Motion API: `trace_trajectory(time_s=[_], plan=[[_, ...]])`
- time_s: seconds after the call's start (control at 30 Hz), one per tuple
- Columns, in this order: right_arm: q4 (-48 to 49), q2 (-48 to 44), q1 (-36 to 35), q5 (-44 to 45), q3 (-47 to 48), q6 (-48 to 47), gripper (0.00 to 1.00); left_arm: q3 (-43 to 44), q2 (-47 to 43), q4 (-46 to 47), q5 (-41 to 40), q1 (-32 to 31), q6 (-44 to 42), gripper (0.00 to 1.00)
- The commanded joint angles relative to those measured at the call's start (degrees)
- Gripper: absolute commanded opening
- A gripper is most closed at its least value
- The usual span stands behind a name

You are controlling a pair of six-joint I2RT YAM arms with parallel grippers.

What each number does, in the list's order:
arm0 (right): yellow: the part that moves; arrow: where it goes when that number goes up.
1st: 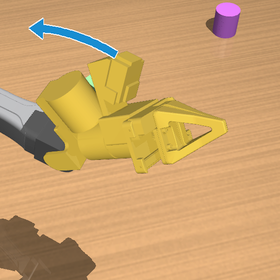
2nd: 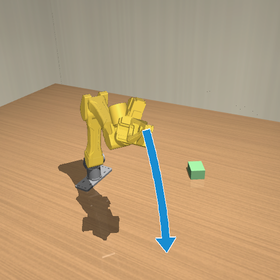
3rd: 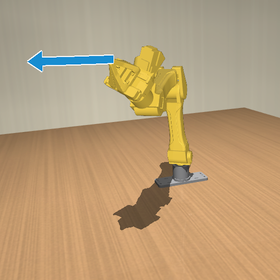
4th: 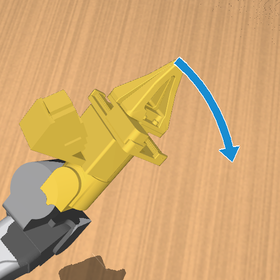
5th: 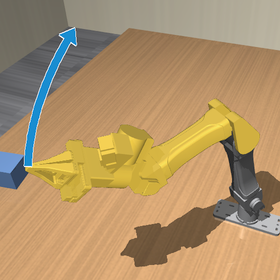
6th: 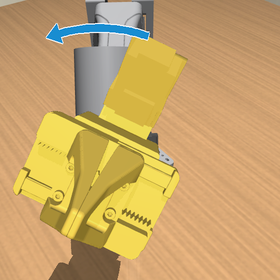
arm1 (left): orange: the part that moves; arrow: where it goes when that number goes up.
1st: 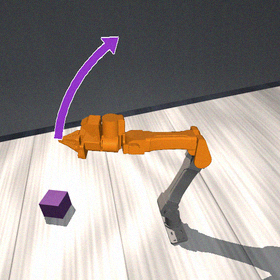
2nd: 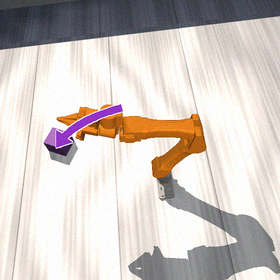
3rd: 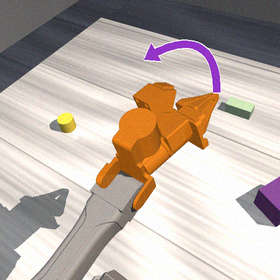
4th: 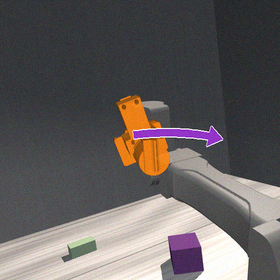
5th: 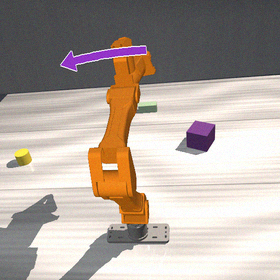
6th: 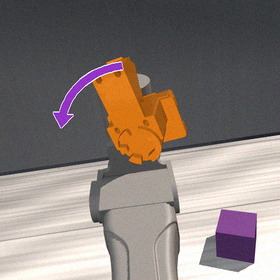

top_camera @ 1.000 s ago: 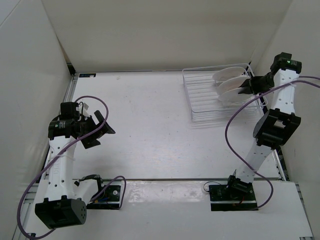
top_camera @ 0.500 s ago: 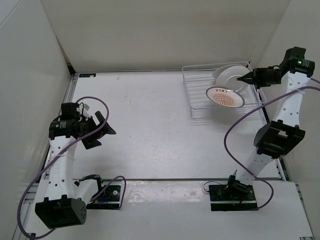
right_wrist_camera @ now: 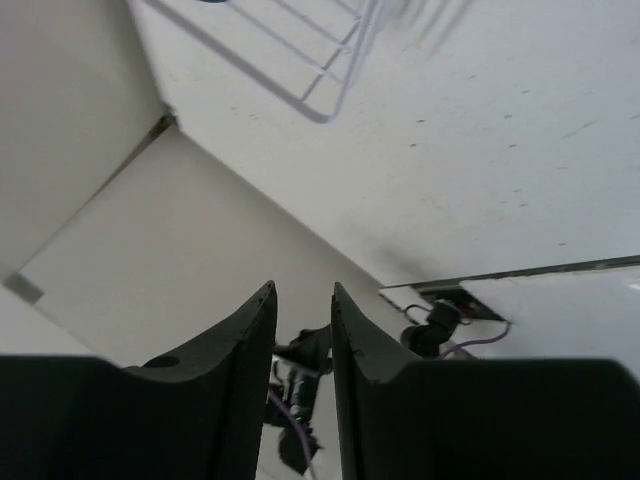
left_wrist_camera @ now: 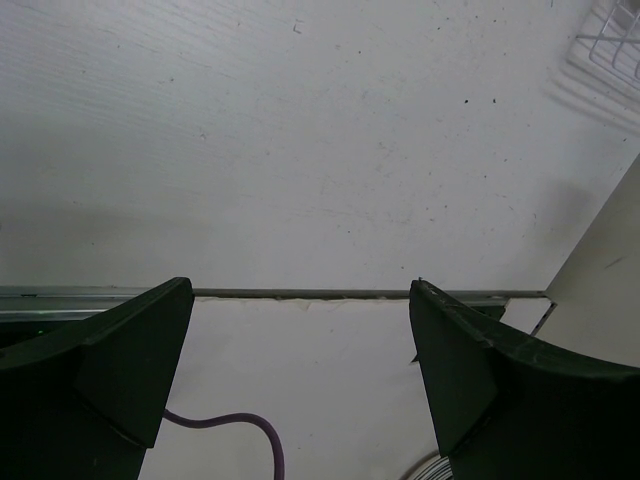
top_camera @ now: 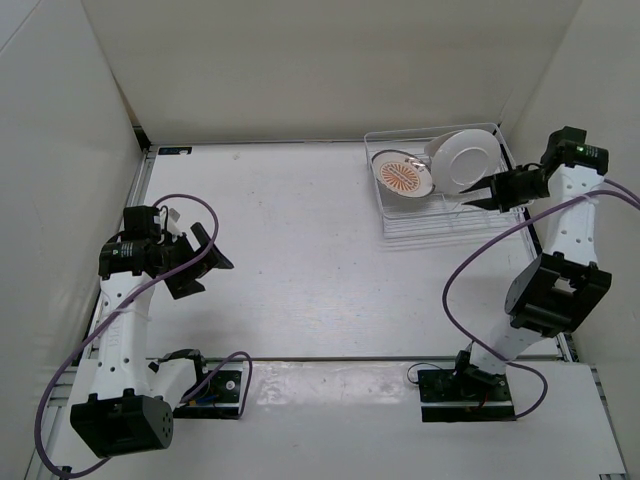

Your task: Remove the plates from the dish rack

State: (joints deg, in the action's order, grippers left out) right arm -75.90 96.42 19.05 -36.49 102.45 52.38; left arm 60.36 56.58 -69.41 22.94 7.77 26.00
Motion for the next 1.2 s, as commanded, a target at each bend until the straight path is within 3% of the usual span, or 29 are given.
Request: trace_trajectory(time_s=[0.0, 0.2, 0.3, 0.43, 0.7, 1.17], plan=[[4.1, -2.6, -0.9, 7.3, -4.5, -5.3, 0.33, -0.7, -0.6, 0.9, 1.1, 0.1, 0.4, 1.0], [18.8, 0.9, -4.5, 13.3, -8.6, -10.7, 0.41, -0.8, -0.9, 0.7, 1.1, 0.1, 0.4, 1.0], [21.4, 5.2, -6.1, 15.7, -4.4, -14.3, 0.5, -0.7, -0.8, 0.2, 1.1, 0.2, 0.2, 1.0], [23.9, 11.0, -9.5, 16.7, 0.0, -13.5, 0.55, -0.6, -0.5, 0.1, 0.6, 0.1, 0.3, 1.0], [35.7, 19.0, -15.4, 25.0, 1.3, -11.3, 0.55, -0.2, 0.2, -0.2, 0.9, 0.2, 0.0, 1.0], [49.4, 26.7, -21.5, 34.6, -7.8, -10.9, 0.55, 0.6, 3.2, -1.5, 1.8, 0.1, -1.7, 1.0]])
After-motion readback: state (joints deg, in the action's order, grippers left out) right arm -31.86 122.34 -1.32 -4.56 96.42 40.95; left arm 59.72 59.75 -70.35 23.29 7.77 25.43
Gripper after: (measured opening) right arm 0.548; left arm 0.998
